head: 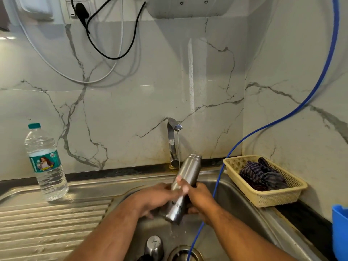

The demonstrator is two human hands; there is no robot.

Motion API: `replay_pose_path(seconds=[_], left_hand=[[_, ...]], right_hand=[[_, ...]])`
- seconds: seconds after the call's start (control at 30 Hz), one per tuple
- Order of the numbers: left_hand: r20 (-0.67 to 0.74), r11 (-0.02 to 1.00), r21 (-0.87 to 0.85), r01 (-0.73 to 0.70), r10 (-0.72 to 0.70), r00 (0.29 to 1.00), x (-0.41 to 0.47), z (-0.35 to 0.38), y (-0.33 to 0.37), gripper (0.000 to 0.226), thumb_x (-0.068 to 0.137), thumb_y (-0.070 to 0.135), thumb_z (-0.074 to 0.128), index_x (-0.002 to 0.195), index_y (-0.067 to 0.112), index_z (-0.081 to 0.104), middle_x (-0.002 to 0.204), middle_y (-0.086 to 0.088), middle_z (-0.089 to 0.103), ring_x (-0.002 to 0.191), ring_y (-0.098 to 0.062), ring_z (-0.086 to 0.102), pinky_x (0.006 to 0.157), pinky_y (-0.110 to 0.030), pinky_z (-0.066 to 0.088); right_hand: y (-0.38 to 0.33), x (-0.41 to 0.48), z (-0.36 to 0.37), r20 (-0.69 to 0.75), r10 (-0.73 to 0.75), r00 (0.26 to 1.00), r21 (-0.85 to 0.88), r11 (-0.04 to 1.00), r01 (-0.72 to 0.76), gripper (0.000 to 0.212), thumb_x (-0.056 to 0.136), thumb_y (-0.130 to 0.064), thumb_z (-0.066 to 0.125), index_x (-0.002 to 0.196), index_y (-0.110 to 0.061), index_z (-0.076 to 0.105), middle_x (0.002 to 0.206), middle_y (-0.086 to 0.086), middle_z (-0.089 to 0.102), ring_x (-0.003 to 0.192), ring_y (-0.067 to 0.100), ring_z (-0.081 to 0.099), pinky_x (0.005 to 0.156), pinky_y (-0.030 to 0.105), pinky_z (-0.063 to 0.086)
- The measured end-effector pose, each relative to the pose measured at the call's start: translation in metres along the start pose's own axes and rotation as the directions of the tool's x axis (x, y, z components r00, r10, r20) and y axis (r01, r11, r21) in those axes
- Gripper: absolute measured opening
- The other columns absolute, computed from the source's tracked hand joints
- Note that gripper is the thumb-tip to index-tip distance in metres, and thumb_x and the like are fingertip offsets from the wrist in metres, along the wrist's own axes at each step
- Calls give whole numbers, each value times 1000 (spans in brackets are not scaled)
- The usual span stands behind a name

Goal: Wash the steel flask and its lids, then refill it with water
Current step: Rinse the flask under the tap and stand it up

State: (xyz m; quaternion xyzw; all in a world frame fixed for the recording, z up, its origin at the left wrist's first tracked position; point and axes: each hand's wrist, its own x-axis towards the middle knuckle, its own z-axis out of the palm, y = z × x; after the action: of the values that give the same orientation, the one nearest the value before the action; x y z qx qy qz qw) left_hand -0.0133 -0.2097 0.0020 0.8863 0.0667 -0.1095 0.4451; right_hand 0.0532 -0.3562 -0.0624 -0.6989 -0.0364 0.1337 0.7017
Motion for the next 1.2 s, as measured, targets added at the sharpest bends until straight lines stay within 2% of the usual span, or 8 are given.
replay_pose_path(seconds=[0.13, 0.27, 0.37, 0.43, 0.53, 0.63, 0.87, 1.2], left_hand=[[-170, 977, -161, -141, 113, 979, -8, 10, -21, 69, 77, 33, 88, 133, 29, 47, 114, 5, 60, 102, -16, 64, 88, -43, 62], [-367, 864, -342, -370, 240, 899, -6, 6, -32, 78, 64, 42, 91, 130, 30, 51, 126, 1, 60, 109, -19, 64, 90, -44, 61], [-558, 822, -325, -468, 234, 796, 2, -7, -23, 92, 52, 69, 89, 130, 35, 53, 122, 7, 63, 111, -18, 65, 95, -45, 59], [-624, 824, -288, -488, 225, 748, 11, -15, -13, 86, 52, 71, 83, 126, 39, 54, 118, 11, 64, 109, -16, 66, 96, -45, 58], [-606, 822, -255, -509, 275, 747, 29, -16, 3, 69, 67, 58, 87, 125, 36, 58, 117, 8, 67, 105, -13, 67, 88, -42, 62], [-486, 851, -196, -488, 347, 802, 43, -11, 19, 55, 81, 58, 76, 125, 29, 59, 113, 3, 68, 96, -15, 69, 67, -32, 63], [-435, 869, 387, -310, 468, 769, 93, -30, 18, 41, 98, 4, 58, 138, 15, 61, 137, -6, 61, 119, -26, 62, 106, -34, 49], [-464, 839, 435, -326, 520, 717, 114, -13, 18, 24, 96, 7, 55, 79, 23, 58, 72, 7, 61, 64, -8, 57, 58, -19, 39]], right_hand=[[-7, -5, 4, 41, 33, 999, 347, 937, -45, 75, 76, -52, 78, 135, -16, 49, 120, 15, 70, 105, 34, 72, 84, 55, 62], [-12, -7, -2, -22, -73, 997, 378, 923, 76, 100, 73, -55, 79, 155, -25, 32, 136, 17, 62, 112, 35, 68, 74, 50, 64], [-13, -7, -15, -253, -213, 944, -42, 977, 209, 122, 78, -62, 76, 162, -38, -9, 170, 10, 15, 144, 39, 42, 93, 46, 59], [-6, -2, -18, -224, -387, 895, -496, 835, 237, 120, 67, -81, 68, 163, -41, 8, 171, 0, -5, 157, 32, 8, 119, 50, 31], [3, 2, -6, -69, -366, 928, -568, 779, 265, 128, 43, -93, 73, 154, -42, 34, 156, -1, 38, 144, 23, 40, 115, 39, 42], [13, 8, 1, -94, -341, 935, -455, 850, 265, 86, 63, -51, 94, 134, -26, 51, 114, -12, 66, 98, 1, 64, 73, 12, 51], [29, 20, -5, -103, -163, 981, -298, 946, 126, 78, 59, -40, 96, 125, -27, 57, 111, -8, 71, 98, 10, 70, 90, 35, 61], [32, 22, -5, -50, -136, 990, -317, 942, 113, 78, 59, -41, 96, 125, -26, 57, 111, -8, 71, 98, 9, 70, 91, 35, 60]])
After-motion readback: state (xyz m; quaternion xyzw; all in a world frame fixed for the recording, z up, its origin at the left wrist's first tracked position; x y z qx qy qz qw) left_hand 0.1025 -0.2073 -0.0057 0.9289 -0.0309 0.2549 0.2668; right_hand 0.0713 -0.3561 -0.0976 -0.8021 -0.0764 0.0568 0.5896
